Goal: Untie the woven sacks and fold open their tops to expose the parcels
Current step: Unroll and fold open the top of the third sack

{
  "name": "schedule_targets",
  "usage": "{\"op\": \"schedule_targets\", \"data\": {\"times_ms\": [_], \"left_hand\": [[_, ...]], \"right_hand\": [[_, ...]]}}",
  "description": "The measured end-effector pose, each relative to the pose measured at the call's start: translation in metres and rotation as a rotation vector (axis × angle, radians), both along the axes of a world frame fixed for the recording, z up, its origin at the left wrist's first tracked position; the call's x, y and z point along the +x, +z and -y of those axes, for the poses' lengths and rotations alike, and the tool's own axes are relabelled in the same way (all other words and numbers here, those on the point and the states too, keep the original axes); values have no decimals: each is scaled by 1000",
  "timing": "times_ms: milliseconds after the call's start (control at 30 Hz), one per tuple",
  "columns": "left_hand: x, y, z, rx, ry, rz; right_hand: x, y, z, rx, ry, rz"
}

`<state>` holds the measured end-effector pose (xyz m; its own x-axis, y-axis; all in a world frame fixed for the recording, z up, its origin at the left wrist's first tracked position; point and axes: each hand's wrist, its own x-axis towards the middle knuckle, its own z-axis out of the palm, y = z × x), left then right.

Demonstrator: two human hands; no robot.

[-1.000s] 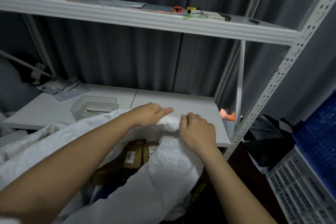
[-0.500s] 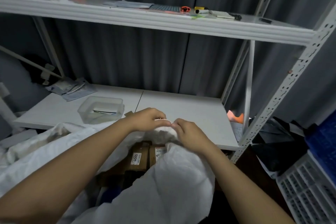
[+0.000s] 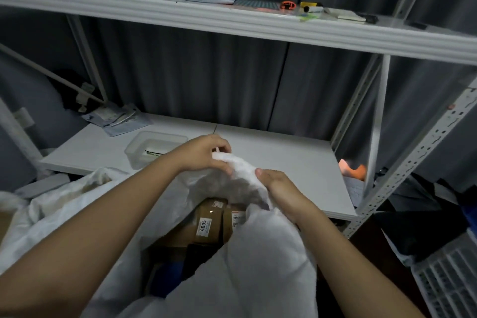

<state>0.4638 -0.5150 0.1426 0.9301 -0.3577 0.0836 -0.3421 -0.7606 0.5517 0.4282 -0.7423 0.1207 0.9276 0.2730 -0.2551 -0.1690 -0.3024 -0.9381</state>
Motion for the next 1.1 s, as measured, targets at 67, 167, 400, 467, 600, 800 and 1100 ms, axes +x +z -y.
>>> {"op": "schedule_targets", "data": {"times_ms": [67,167,400,467,600,800,1100], "left_hand": [[-6,-3,-4,121,-3,129],[-17,-11,-13,302,179,181],[-30,-26,-26,112,308,-409],[-32,-30,-30,109,268,-430],[-38,-36,-28,193,181,-431],[-48,-13,-36,-21,189,-122],[-67,-18,-21,-15,247,16]], "right_hand": [[3,1,-2,299,-91,-346],[15,-3,-8,84,-178,-219],[28,6,-9,-333,-171,403],[22,5,-5,-214,-202,360],[10,7,-1,-42,-183,302],[17,-7,26,-633,-102,671],[8,-11,-48,-251,329,478]]}}
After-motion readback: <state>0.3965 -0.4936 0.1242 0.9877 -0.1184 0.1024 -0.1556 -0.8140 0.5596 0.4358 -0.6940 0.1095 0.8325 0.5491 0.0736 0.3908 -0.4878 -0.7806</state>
